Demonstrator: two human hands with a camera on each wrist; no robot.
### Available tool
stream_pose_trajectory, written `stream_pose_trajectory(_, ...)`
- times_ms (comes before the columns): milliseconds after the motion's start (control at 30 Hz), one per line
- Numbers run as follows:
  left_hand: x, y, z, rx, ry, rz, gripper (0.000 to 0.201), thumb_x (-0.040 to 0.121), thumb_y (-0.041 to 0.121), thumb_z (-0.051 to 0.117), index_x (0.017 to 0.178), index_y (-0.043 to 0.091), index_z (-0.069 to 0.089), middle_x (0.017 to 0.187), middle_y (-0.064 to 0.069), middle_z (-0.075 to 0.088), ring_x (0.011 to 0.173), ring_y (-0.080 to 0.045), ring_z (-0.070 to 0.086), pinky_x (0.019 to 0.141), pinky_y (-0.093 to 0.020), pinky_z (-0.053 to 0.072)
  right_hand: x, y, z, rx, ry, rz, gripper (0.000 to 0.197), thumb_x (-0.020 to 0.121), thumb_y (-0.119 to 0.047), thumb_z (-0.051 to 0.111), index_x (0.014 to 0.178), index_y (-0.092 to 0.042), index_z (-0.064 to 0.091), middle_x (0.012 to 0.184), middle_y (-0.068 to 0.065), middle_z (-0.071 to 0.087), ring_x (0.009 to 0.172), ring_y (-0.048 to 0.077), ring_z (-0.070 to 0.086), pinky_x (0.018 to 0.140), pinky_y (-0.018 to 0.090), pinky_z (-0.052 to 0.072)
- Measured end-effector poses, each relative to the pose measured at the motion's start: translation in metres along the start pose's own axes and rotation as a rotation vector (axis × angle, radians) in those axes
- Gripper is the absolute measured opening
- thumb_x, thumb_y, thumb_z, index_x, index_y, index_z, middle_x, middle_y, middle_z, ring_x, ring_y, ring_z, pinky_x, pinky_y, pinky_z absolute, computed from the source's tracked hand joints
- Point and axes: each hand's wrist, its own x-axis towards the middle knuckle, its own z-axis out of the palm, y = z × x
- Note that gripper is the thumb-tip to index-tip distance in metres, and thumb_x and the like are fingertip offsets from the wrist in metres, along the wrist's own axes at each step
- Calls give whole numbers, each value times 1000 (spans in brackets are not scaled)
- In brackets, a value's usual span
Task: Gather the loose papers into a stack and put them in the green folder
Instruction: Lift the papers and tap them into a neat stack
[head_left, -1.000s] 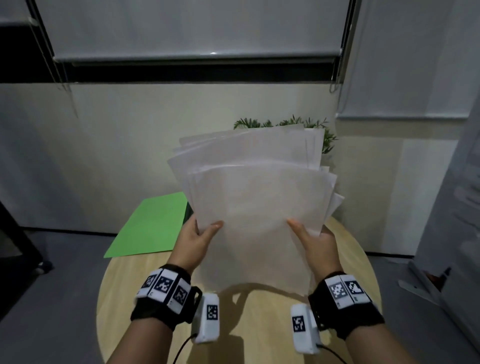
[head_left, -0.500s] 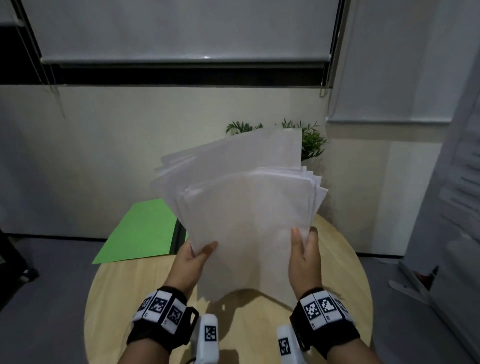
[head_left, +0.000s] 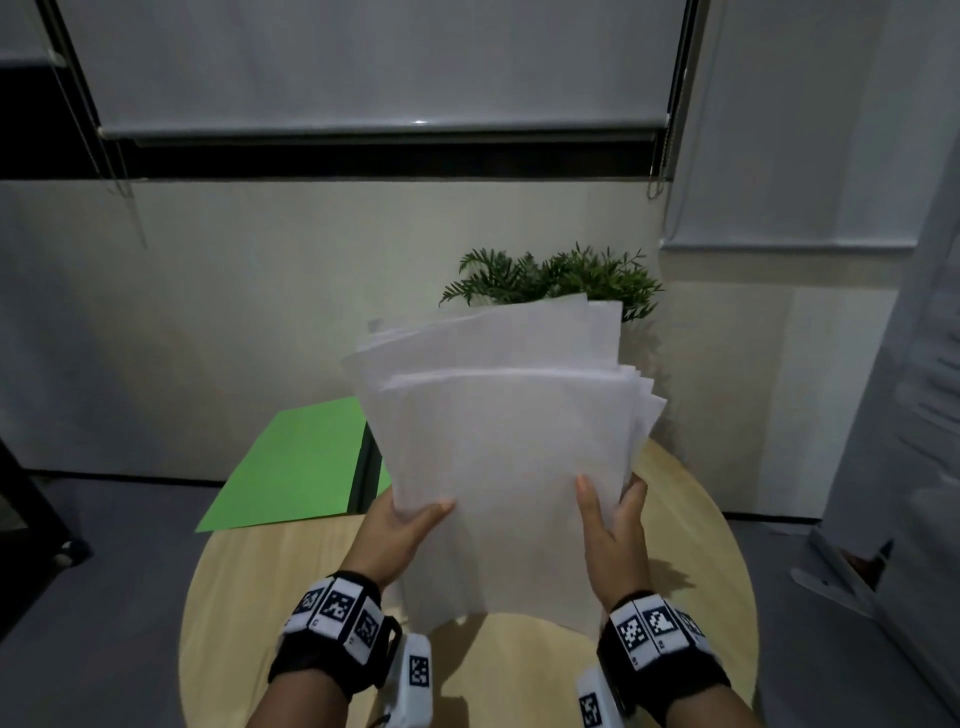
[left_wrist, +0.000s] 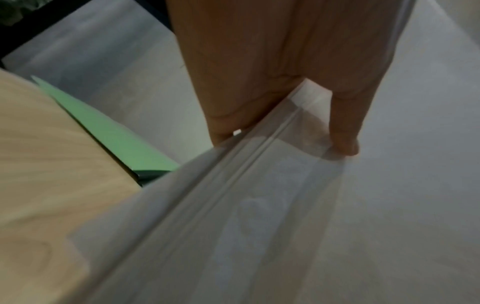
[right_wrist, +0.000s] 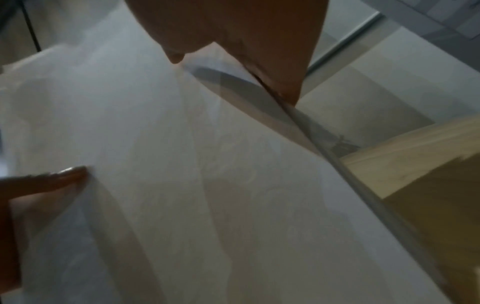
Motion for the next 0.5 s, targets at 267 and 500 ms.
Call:
stream_pose_trajectory(267, 1, -7, -4, 15, 2, 14, 15, 82, 14, 72, 94, 22, 70, 89, 6, 79, 93, -16, 72, 82, -34, 56, 17, -55, -7, 68, 70, -101, 51, 63, -78, 57, 96, -41, 45, 105, -1, 64, 91, 13, 64, 78, 38, 55)
stream_pose_trajectory(500, -3, -5, -4, -30, -33, -8, 36, 63, 36, 78, 96, 22, 71, 96, 2, 79, 96, -20, 72, 87, -42, 56, 47, -157, -9, -321, 152, -636, 74, 75, -53, 65, 138, -26, 36, 129, -1, 51, 114, 4, 51, 93, 22, 43)
